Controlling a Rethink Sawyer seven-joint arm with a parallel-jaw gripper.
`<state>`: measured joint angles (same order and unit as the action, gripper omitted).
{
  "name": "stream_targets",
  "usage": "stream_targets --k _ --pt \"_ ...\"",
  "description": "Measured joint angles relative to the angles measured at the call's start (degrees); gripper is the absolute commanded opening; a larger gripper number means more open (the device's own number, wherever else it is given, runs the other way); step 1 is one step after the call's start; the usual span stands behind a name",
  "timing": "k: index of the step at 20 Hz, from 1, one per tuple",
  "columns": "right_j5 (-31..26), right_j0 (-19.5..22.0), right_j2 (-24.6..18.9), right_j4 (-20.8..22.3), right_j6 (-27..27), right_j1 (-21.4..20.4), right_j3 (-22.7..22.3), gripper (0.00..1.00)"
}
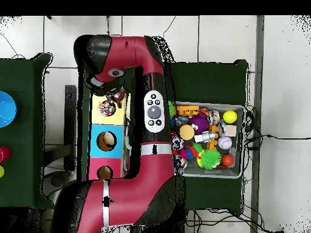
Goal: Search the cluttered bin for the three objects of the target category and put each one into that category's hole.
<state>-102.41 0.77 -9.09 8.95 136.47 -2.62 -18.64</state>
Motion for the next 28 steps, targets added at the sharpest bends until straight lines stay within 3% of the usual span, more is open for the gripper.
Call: stream_targets --k 16,28 --pt "-0.01 0.41 -0.01 0.62 0.01 -1.53 6.51 1.00" --pt "0.01 2.93 3.56 6.19 -1.10 -2.44 10.04 1.00"
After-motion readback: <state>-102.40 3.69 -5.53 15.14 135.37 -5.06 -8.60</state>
